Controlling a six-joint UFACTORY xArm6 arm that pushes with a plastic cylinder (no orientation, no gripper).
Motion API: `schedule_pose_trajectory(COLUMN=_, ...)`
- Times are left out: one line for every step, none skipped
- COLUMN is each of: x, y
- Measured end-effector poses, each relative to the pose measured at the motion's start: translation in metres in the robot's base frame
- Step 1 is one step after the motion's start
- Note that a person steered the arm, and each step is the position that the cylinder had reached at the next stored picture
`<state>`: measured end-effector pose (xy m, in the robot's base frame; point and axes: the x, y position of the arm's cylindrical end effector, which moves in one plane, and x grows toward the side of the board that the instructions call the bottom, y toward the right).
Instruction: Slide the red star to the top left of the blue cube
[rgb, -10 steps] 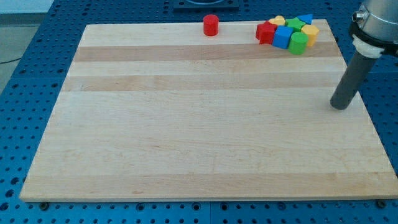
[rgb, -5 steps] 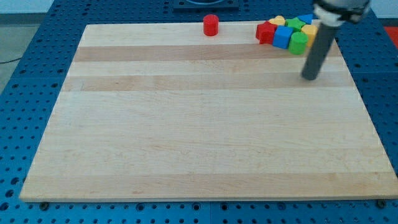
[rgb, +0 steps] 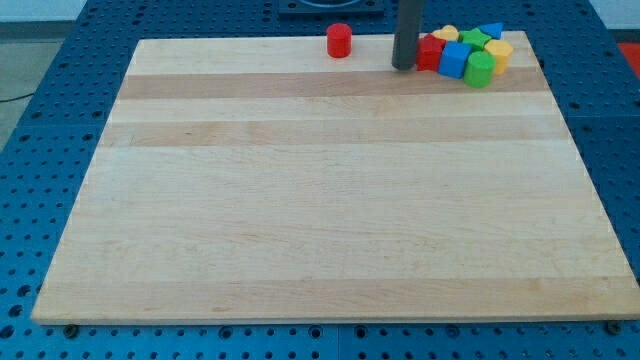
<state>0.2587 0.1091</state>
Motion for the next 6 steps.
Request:
schedule_pose_trajectory(x=0.0, y=0.007)
schedule_pose_trajectory(x=-0.009, y=0.017)
schedule_pose_trajectory(x=-0.014, y=0.019)
schedule_pose_trajectory(x=-0.012, y=0.012)
schedule_pose_trajectory(x=0.003, y=-0.027)
schedule_pose_trajectory(x=0.052, y=-0.054)
